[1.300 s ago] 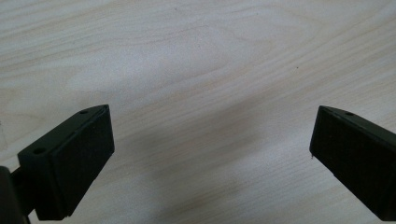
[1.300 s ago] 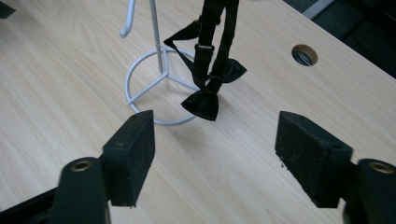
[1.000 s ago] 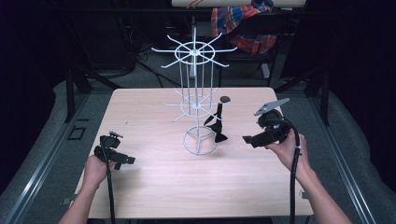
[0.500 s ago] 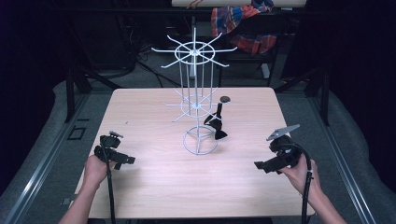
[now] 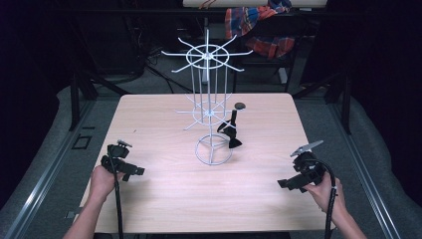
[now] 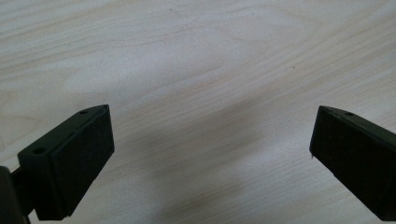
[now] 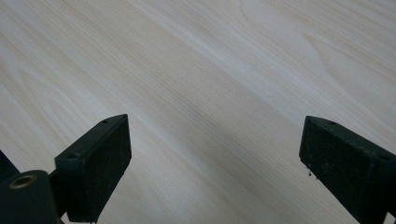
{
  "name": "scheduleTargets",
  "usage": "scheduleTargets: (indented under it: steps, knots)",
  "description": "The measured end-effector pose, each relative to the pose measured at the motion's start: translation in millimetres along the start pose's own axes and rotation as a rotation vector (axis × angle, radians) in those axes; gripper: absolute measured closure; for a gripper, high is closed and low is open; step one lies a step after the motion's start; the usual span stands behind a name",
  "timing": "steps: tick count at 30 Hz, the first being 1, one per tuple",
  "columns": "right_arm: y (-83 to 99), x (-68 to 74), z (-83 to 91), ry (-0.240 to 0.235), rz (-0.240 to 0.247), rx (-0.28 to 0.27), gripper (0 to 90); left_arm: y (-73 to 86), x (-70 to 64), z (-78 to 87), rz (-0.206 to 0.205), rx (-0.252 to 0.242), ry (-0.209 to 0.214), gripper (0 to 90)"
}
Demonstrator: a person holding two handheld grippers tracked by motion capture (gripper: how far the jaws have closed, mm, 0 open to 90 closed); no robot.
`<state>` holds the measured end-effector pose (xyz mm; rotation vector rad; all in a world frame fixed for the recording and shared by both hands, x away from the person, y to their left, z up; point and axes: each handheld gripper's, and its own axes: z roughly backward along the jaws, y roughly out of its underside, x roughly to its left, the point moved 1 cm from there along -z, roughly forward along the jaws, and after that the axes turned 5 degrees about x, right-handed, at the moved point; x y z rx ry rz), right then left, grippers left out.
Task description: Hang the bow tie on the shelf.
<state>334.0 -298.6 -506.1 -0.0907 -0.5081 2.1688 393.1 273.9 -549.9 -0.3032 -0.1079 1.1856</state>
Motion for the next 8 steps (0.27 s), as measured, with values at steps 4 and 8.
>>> scheduleTargets:
  steps: [4,8]
  knots:
    - [0.5,-1.3,2.0,0.034,0.023,0.021,8.8,0.6,-0.1,0.2,0.005,-0.001,-0.001,0.0]
    - [1.1,-0.7,0.5,0.028,0.027,0.017,8.6,0.6,0.0,0.6,0.005,-0.002,-0.004,0.0]
